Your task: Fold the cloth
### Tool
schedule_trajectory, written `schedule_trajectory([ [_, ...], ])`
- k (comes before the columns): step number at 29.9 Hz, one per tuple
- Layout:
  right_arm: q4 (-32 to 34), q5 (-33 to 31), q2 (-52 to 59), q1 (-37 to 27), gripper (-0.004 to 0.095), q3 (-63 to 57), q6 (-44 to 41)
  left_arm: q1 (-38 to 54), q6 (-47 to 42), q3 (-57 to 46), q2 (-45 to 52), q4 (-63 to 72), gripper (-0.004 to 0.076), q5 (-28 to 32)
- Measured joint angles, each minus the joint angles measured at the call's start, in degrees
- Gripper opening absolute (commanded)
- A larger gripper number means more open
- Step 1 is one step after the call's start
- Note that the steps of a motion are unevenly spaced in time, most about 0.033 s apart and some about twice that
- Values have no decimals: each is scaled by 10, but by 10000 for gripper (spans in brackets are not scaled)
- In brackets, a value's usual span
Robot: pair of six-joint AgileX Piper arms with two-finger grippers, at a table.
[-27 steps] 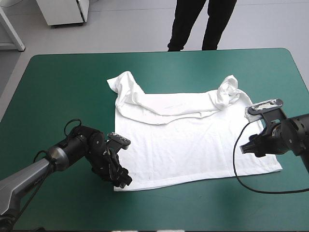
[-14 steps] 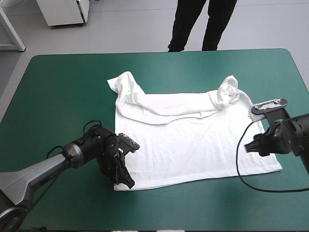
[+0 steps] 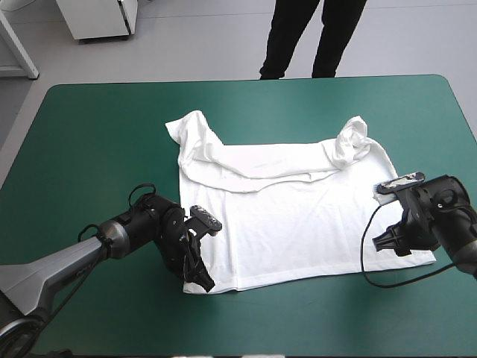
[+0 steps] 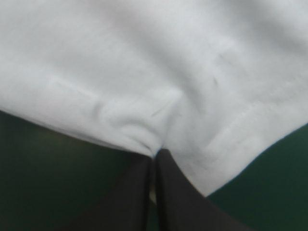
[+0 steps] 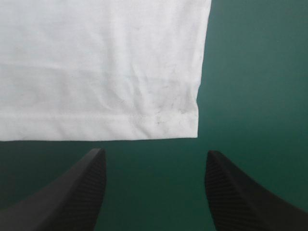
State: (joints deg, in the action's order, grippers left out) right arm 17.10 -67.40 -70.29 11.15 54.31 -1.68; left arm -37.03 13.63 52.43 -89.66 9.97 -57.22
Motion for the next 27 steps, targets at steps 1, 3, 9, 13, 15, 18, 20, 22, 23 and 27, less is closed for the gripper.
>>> schedule_trajectory([
  [1,0,3,-6,-2,537,0,-1,0,3,0,0,1,11,1],
  [3,0,7,-21,-13,537,0,-2,0,8,0,-1,2,11,1],
  [9,-40,28,-58,-81,537,0,3,0,22,1,-1,4,11,1],
  [13,-68,40,-92,-123,546,0,17,0,29,1,-2,4,11,1],
  [15,-72,46,-117,-145,546,0,17,0,31,1,-2,4,11,1],
  [18,-77,57,-153,-172,546,0,17,0,34,1,-2,5,11,1],
  [20,-79,66,-171,-183,546,0,20,0,35,1,-2,5,11,1],
  [22,-83,71,-186,-191,546,2,25,0,35,1,-2,5,11,1],
  [23,-86,71,-190,-194,541,2,28,0,35,1,-2,5,11,2],
  [27,-99,64,-205,-198,411,9,42,0,36,1,-3,4,11,4],
])
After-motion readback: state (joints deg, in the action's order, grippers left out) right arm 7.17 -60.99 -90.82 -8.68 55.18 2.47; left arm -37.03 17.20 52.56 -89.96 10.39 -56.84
